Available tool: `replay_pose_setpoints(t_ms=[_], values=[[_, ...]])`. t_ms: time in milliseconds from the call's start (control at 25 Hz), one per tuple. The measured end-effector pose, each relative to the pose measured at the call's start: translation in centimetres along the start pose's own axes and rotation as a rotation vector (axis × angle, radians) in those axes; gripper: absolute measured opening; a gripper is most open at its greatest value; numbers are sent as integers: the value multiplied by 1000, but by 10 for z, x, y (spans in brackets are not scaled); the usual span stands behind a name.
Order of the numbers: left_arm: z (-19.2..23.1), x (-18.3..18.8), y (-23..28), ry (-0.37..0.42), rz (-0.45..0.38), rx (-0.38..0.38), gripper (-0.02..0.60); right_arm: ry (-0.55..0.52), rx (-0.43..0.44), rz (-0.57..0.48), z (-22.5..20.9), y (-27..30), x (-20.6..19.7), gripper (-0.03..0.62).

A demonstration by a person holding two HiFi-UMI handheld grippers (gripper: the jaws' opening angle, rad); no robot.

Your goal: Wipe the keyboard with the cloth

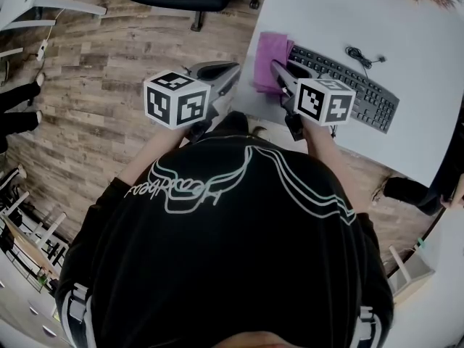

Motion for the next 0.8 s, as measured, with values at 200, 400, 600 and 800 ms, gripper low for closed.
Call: replay_pose_setpoints(t_ms=[200,400,600,800], values=[[1,3,3,3,5,-11,3,3,-20,7,-4,-2,-1,57],[-5,4,11,12,19,-26,3,18,-44,0,-13,-12,-5,58],[-11,4,22,18,29,-35,3,31,-61,-10,-25,-21,-9,58],[-19,3,32,33,47,-56,3,54,-90,-27,-36,-34,-13,57]])
Point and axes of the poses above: the fingertips, and each gripper's own axes: y forward along the fingers, z to its left, x out of its top, the point moved 8 cm from there along -y, backward along the fingers, and after that the axes turned 5 degrees about -x, right-handed, at the moved point
